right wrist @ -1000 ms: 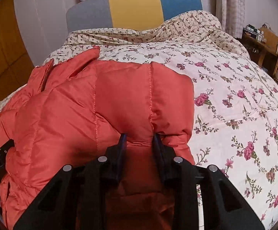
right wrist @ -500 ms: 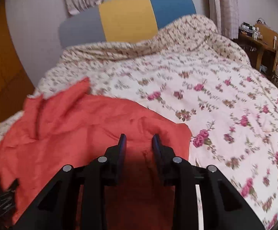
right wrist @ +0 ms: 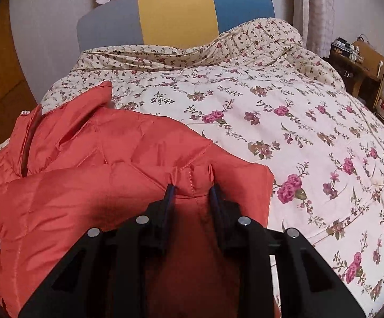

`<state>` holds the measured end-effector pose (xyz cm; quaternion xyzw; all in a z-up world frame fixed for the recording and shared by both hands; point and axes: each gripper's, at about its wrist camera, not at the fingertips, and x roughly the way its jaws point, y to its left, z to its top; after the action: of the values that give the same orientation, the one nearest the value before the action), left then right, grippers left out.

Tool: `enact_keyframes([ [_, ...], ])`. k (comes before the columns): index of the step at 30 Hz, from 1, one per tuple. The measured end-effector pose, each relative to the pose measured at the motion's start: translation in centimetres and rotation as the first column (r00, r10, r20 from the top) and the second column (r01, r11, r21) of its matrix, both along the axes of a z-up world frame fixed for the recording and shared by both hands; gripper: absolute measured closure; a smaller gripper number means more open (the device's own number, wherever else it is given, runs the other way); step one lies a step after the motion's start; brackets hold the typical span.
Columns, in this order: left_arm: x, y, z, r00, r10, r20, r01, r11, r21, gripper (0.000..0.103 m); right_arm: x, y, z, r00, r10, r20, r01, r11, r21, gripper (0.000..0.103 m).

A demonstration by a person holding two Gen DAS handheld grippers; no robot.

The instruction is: Fold large clothes

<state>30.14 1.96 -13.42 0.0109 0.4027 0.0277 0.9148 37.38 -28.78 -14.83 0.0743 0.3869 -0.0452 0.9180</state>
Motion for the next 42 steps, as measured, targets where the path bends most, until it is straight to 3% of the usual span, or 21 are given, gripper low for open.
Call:
enact_keyframes([
  [5,0.0,0.0,0.0,1.0,0.0,-0.001,0.0,1.0,0.0,0.003,-1.1,0.7,0.7,0.999,-0.004,0.033,0.006,0.998,-0.057,0.072],
  [7,0.0,0.1,0.0,1.0,0.0,-0.001,0.0,1.0,-0.001,0.003,-2.1,1.0,1.2,0.999,0.006,0.054,-0.003,0.998,-0.067,0.064],
  [14,0.1,0.1,0.0,1.0,0.001,-0.003,-0.001,1.0,-0.002,0.003,-7.4,1.9,3.3,0.997,0.031,0.065,-0.027,0.997,-0.068,0.062],
  [17,0.1,0.1,0.0,1.0,0.001,-0.002,-0.001,1.0,-0.002,0.003,-8.8,2.0,2.7,1.0,0.004,0.03,-0.002,0.998,-0.059,0.061],
  [22,0.1,0.2,-0.1,1.0,0.001,-0.002,-0.001,1.0,-0.007,0.003,-8.4,2.8,0.8,1.0,0.004,-0.028,-0.007,0.995,-0.098,0.06],
  [29,0.0,0.5,0.5,1.0,0.012,-0.013,-0.013,1.0,-0.024,0.003,-8.4,3.0,0.5,1.0,0.003,-0.026,-0.006,0.994,-0.114,0.06],
  [33,-1.9,-0.7,2.9,0.997,-0.015,0.075,0.019,0.998,-0.052,0.003,-8.4,2.9,0.5,1.0,0.003,-0.026,-0.006,0.994,-0.114,0.059],
  [35,-2.1,-2.4,3.5,0.994,-0.059,0.092,0.06,0.998,-0.012,0.003,-8.4,2.9,0.5,1.0,0.003,-0.026,-0.006,0.994,-0.112,0.059],
  [37,-1.3,-4.0,2.9,0.995,-0.08,0.066,0.074,0.994,0.078,0.003,-8.4,2.9,0.4,1.0,0.003,-0.026,-0.005,0.994,-0.109,0.059],
  [39,-0.3,-4.2,1.2,0.997,-0.073,0.013,0.071,0.99,0.122,0.003,-8.5,2.8,0.5,1.0,0.003,-0.023,-0.005,0.994,-0.105,0.059],
  [42,1.0,-2.5,-0.1,0.997,-0.071,-0.043,0.072,0.997,0.009,0.003,-8.4,2.9,0.5,1.0,0.001,-0.022,-0.004,0.994,-0.106,0.059],
])
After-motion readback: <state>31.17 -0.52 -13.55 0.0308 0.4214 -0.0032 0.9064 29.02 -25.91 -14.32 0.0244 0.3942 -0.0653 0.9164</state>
